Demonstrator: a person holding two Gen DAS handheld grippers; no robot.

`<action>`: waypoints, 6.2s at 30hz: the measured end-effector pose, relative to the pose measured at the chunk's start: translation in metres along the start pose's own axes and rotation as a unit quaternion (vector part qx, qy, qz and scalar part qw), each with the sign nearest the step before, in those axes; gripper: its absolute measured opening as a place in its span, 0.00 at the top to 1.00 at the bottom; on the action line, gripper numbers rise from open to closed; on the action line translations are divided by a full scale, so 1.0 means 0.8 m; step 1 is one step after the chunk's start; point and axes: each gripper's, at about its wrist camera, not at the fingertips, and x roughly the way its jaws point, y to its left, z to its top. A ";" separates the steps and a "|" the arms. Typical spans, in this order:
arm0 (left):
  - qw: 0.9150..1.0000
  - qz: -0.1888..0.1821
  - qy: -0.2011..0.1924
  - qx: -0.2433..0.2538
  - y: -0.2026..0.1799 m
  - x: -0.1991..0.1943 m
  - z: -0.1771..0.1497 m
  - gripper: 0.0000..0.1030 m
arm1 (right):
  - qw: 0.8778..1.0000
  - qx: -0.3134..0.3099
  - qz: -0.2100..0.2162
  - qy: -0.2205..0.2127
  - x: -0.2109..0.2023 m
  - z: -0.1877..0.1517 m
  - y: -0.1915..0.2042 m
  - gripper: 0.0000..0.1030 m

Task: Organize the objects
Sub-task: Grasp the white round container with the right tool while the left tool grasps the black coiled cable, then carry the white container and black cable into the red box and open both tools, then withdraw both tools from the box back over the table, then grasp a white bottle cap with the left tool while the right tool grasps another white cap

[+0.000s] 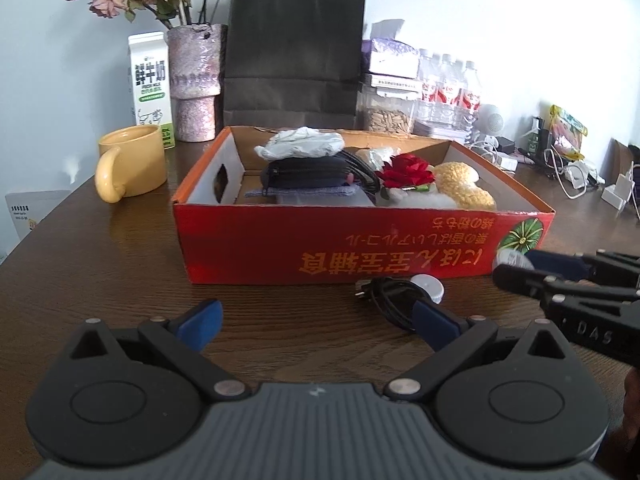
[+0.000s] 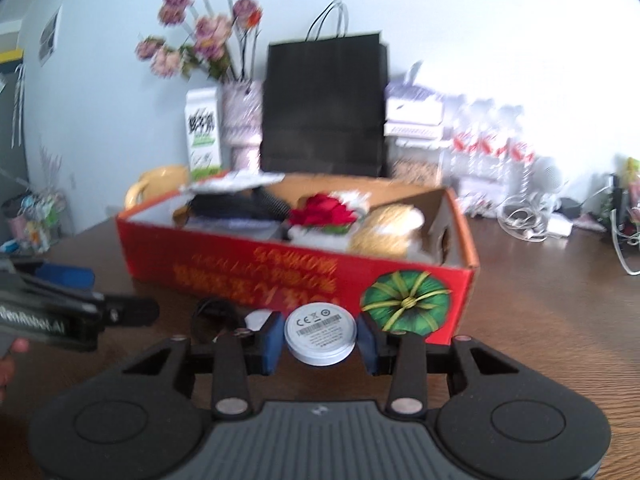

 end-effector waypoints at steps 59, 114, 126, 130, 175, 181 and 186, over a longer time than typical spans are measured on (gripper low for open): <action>0.992 -0.042 -0.120 0.003 -0.024 0.003 0.089 0.49 | 0.997 -0.031 -0.011 -0.065 0.015 0.072 0.004 0.63; 0.992 -0.021 -0.125 -0.014 -0.014 0.020 0.096 0.00 | 0.998 -0.006 -0.049 -0.037 0.033 0.064 -0.035 0.00; 0.996 -0.020 -0.087 0.009 -0.022 -0.008 0.041 0.00 | 0.998 -0.015 -0.055 0.002 -0.007 0.013 -0.049 0.00; 0.997 -0.023 -0.064 0.023 -0.030 -0.006 0.023 0.00 | 0.999 -0.015 -0.050 0.014 -0.009 0.004 -0.051 0.00; 0.998 -0.060 0.013 0.011 -0.071 0.062 0.013 0.72 | 0.994 0.027 -0.070 0.084 0.022 -0.009 -0.066 0.00; 0.998 -0.062 0.002 0.007 -0.051 0.054 0.014 0.72 | 0.991 0.036 -0.070 0.108 0.038 -0.009 -0.066 0.01; 0.998 -0.056 -0.002 0.002 -0.027 0.050 0.015 0.72 | 0.989 0.040 -0.077 0.118 0.048 -0.007 -0.064 0.11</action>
